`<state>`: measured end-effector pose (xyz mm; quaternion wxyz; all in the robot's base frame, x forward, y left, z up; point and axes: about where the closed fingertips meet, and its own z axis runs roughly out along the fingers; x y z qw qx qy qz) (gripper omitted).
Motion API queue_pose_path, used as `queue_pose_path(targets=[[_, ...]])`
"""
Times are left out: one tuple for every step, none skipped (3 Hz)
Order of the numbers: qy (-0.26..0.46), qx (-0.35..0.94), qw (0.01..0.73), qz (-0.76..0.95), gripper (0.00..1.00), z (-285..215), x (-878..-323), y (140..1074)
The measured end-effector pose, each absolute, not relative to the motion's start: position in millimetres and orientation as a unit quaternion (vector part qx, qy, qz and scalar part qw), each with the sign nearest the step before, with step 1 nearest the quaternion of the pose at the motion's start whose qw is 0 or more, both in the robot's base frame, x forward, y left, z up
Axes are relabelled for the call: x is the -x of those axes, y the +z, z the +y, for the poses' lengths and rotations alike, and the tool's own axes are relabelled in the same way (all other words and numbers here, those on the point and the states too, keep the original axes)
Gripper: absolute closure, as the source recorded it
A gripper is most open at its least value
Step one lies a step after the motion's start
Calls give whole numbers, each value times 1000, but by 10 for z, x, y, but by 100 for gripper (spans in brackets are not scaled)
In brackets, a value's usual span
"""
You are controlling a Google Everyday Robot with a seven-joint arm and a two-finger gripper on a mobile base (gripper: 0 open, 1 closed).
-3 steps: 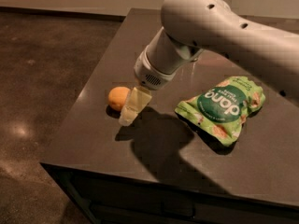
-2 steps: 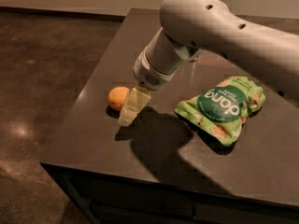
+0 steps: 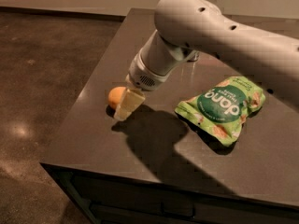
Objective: Move orange near redbull can
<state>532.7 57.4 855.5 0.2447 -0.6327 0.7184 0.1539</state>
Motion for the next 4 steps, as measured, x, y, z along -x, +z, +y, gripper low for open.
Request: queue_pose_path(targets=[[160,632,244,718,47,598,-5339,8551],[163,624,246,724,70,559,-5383,8563],[155,592,255,749,94,337,-5604,8623],[133,556,267,776,100,-3,-5889,8710]])
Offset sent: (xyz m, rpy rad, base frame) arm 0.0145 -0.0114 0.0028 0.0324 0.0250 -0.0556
